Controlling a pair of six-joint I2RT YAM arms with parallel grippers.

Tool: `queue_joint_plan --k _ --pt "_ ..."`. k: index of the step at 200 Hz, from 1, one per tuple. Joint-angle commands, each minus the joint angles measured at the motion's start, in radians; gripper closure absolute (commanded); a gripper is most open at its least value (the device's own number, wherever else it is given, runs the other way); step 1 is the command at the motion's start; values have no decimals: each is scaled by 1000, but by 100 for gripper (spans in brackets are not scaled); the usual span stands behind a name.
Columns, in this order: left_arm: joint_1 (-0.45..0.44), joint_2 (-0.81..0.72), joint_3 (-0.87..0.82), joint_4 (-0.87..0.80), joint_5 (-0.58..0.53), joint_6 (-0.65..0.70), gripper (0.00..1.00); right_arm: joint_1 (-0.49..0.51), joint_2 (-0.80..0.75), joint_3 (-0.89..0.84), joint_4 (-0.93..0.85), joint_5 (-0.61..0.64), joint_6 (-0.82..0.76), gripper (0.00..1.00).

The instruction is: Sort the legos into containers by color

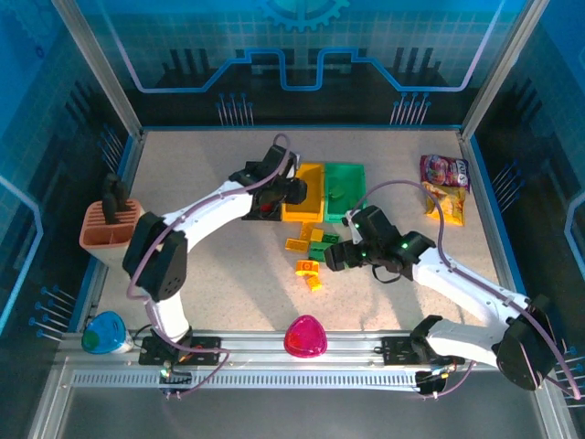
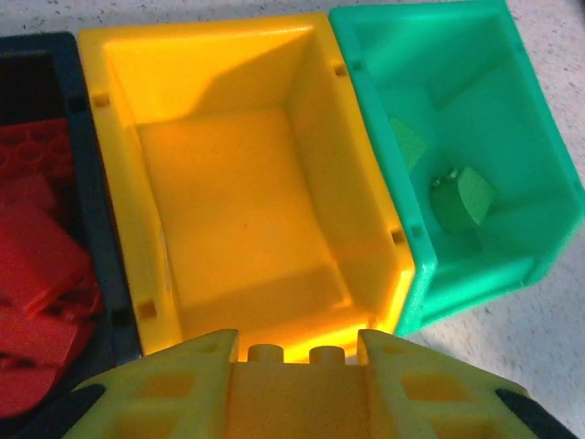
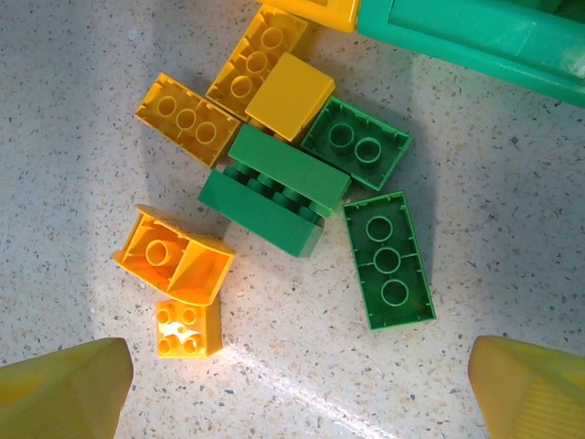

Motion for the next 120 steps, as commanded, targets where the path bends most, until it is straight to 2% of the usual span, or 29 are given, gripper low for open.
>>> queue_joint_plan --k 1,18,25,36,43,67,120 --pt "32 72 120 -49 12 20 74 -3 -29 -16 -3 -16 20 5" --pt "40 128 212 -84 5 36 69 -1 -36 -20 0 -15 26 4" --pt "42 147 253 -103 1 43 58 -1 -40 -22 4 -17 29 4" --pt "42 171 318 -146 -4 53 31 0 -40 -24 12 -25 31 4" --pt "42 176 350 -174 -9 51 24 4 -38 -23 13 -23 33 4" --pt "36 101 310 -148 -4 41 20 30 -13 -3 -26 39 29 4" --pt "4 -268 -115 102 36 13 21 103 58 37 -28 41 24 5"
